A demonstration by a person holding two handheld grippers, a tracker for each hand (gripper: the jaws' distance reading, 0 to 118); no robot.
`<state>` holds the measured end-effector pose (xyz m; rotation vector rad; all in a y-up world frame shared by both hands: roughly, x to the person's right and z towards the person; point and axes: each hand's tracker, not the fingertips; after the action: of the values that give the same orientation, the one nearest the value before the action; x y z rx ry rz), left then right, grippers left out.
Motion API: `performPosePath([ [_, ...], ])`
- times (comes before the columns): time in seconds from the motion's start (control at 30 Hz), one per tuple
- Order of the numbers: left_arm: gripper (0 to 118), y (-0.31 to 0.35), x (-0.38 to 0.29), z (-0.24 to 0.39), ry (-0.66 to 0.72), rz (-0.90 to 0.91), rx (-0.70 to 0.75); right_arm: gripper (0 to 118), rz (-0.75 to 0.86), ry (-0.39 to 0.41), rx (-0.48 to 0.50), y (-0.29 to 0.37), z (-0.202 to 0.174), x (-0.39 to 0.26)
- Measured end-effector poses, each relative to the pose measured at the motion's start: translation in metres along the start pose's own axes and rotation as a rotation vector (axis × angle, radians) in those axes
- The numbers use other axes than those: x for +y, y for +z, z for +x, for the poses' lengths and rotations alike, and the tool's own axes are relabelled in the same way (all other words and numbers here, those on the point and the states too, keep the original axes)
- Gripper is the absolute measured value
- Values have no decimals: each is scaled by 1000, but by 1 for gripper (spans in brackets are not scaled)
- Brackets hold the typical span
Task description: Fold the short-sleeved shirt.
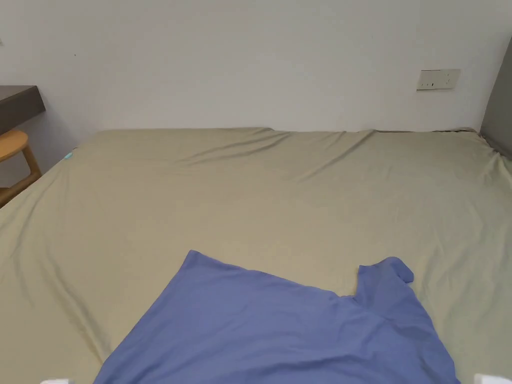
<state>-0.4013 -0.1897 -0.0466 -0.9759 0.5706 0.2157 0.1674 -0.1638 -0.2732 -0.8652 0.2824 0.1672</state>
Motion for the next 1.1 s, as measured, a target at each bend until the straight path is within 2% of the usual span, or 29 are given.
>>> performPosePath([
  [0.07, 115, 20, 16, 9, 19, 119, 9, 98, 107, 9, -10, 21, -9, 19],
  [0.1, 115, 48, 29, 28, 28, 162, 12, 109, 164, 7, 2, 31, -13, 28],
  [0.2, 115, 83, 59, 46, 50, 335, -11, 112, 345, 16, 33, 70, -28, 59],
  [0.3, 115, 104, 82, 57, 61, 555, -20, 112, 497, 19, 0, 100, -41, 85],
  [0.47, 115, 149, 112, 89, 60, 753, 12, 111, 671, 16, -34, 140, -59, 109],
  [0.53, 111, 153, 118, 95, 58, 821, 1, 104, 731, 31, -58, 151, -66, 113],
  [0.57, 101, 157, 119, 98, 53, 861, -19, 92, 758, 41, -66, 156, -69, 114],
  [0.63, 73, 169, 119, 107, 34, 914, -57, 67, 786, 55, -89, 163, -75, 114],
  [0.7, 7, 172, 121, 111, 26, 916, -78, 24, 813, 64, -89, 167, -77, 114],
  [0.73, 1, 172, 123, 112, 24, 913, -96, 5, 831, 66, -98, 168, -79, 114],
  [0.77, 0, 166, 123, 112, 31, 919, -145, 1, 841, 70, -104, 169, -80, 113],
  [1.1, 0, 160, 120, 121, -52, 894, -138, 1, 856, 98, -127, 162, -75, 119],
])
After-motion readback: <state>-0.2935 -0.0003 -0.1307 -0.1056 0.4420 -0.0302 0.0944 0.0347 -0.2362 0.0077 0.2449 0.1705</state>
